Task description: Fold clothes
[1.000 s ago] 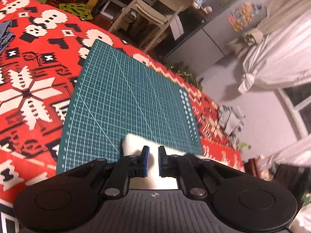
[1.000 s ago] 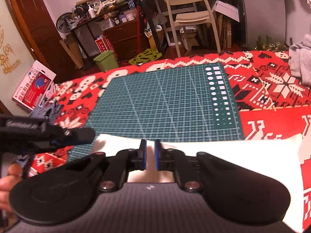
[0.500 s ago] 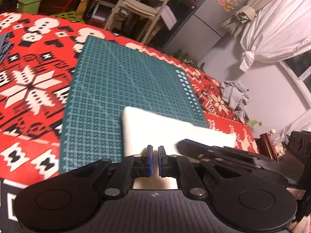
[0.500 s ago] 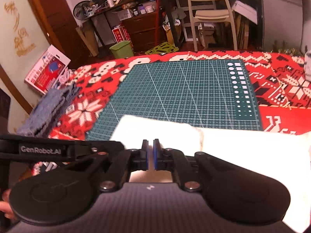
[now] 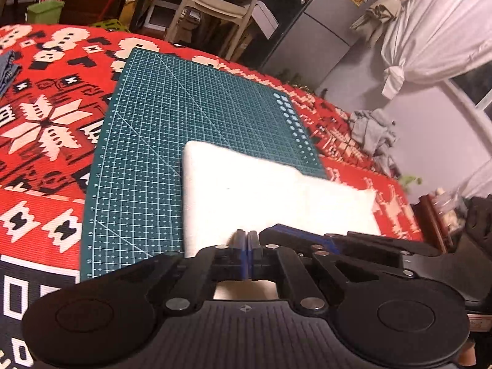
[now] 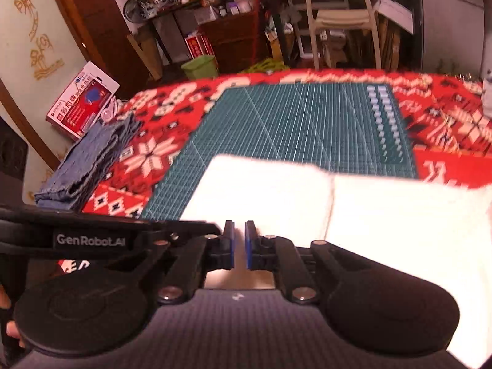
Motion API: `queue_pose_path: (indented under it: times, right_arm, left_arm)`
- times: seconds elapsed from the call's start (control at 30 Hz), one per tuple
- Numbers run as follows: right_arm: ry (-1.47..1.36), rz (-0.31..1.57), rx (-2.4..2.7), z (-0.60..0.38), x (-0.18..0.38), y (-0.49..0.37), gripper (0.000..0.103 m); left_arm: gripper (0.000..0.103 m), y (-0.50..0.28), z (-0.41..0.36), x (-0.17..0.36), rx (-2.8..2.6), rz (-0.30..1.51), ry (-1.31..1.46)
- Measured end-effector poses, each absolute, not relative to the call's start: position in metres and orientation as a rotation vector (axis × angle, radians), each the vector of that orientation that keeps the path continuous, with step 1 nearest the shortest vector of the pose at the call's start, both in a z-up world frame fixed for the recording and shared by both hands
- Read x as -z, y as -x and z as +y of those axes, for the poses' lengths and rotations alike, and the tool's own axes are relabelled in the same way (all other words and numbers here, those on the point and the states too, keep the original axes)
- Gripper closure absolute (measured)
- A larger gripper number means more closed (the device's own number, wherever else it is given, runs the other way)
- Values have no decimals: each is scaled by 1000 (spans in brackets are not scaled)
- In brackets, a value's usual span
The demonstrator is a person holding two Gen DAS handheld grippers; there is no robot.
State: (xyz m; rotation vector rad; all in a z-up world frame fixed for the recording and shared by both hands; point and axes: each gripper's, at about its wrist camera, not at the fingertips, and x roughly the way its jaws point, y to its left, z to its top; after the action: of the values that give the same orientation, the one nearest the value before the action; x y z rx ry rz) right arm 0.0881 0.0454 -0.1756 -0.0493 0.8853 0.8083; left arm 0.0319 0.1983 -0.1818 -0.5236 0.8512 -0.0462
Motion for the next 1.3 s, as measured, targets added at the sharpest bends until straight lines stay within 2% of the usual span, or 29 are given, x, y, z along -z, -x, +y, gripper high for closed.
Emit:
queue_pose_path:
  times: [0.23, 0.5, 1.03, 1.3]
  right_arm:
    - [149, 853, -814, 45, 176, -77, 97]
    - [113, 850, -833, 50, 164, -75, 93]
    - [248, 771, -799, 79, 175, -75, 94]
    - [186, 800, -786, 62, 163, -73, 95]
  left_arm:
    - [100, -33, 197, 180, 41, 865, 497]
    - [97, -17, 200, 167, -21, 768, 559]
    - [98, -10, 216, 169, -54, 779, 573]
    - [97, -3, 204, 162, -15, 767, 508]
